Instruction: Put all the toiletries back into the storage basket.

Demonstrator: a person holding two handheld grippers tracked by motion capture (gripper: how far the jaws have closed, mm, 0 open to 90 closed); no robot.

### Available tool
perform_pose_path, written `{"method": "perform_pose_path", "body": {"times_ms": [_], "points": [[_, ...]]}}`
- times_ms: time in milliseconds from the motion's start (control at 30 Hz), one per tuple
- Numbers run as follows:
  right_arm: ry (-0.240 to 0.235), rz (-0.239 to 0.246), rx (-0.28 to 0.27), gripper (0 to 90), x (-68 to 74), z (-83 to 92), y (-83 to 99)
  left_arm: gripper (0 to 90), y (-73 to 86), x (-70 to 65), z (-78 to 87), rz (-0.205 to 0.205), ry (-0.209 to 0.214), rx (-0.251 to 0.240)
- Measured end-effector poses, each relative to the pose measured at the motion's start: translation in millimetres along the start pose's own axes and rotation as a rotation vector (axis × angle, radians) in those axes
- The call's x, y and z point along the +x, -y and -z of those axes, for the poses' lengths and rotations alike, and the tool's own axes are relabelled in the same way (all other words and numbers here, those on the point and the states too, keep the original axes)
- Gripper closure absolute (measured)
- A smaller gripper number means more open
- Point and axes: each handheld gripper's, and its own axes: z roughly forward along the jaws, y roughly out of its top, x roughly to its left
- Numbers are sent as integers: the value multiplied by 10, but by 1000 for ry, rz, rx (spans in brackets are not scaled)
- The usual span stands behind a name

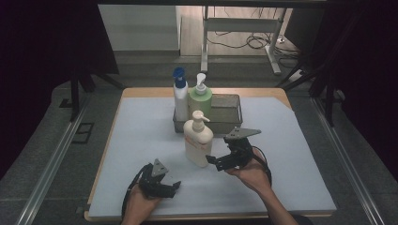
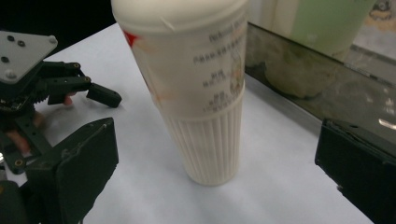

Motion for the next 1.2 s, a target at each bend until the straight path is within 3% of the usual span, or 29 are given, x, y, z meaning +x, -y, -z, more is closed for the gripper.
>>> {"method": "perform_pose_path", "body": {"times_ms": [133, 400, 833, 1200], "points": [[26, 36, 0, 6, 48, -54, -63, 121, 0, 0, 0, 0, 0, 0], [39, 66, -9, 93, 102, -160, -182, 122, 0, 1, 0, 0, 0, 0], [79, 116, 2, 159, 221, -406, -325, 122, 0, 2, 0, -1, 1, 1], [91, 121, -9, 341, 239, -475, -360, 122, -1, 3, 2, -3, 1, 3]]}}
